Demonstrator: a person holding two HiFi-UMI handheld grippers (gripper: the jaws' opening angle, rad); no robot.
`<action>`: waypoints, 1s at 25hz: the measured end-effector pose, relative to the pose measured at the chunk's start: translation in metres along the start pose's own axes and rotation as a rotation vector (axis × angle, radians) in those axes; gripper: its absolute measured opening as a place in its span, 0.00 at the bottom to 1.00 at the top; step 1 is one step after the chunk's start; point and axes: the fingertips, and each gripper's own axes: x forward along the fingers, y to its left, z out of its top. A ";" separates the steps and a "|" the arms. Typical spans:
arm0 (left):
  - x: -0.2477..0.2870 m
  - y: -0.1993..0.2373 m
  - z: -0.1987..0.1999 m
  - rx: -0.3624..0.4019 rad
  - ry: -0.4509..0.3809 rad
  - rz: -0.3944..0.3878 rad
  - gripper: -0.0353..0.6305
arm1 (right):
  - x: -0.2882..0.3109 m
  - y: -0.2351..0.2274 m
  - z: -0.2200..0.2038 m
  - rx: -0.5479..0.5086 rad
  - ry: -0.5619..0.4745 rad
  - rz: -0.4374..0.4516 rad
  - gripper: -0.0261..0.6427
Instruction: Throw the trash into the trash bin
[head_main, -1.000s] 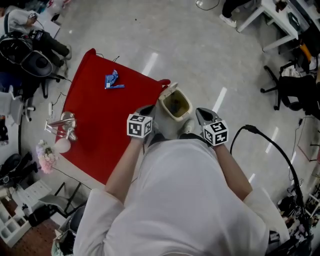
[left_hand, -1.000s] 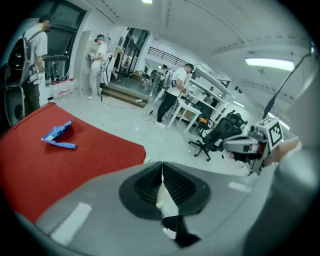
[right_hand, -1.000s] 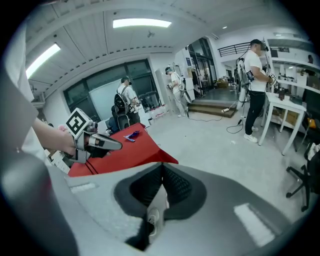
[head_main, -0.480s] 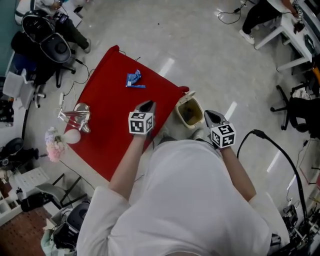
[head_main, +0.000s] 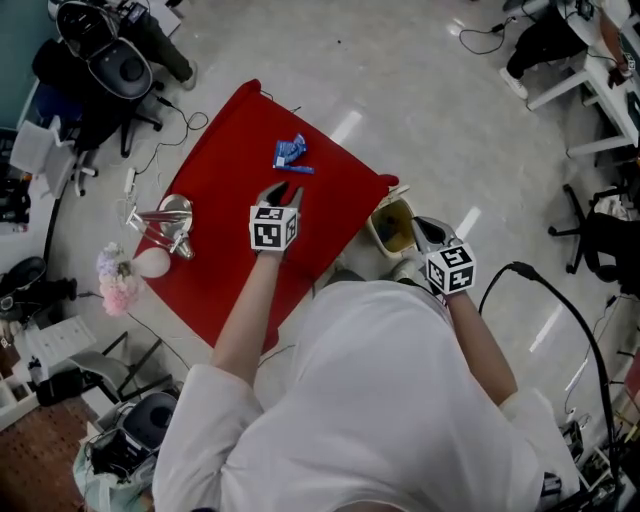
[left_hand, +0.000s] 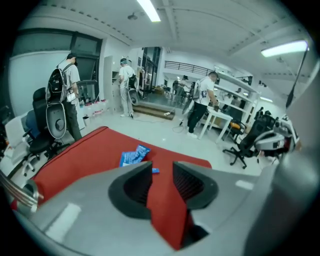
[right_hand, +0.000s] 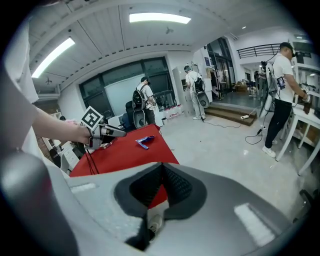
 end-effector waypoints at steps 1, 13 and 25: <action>0.001 0.007 0.000 0.003 0.003 0.007 0.27 | 0.003 0.002 0.002 -0.001 0.002 0.001 0.04; 0.056 0.055 -0.002 0.142 0.088 0.001 0.35 | 0.038 0.019 0.021 0.002 0.027 -0.020 0.04; 0.137 0.064 -0.019 0.256 0.223 -0.041 0.42 | 0.042 0.025 0.018 0.058 0.049 -0.089 0.04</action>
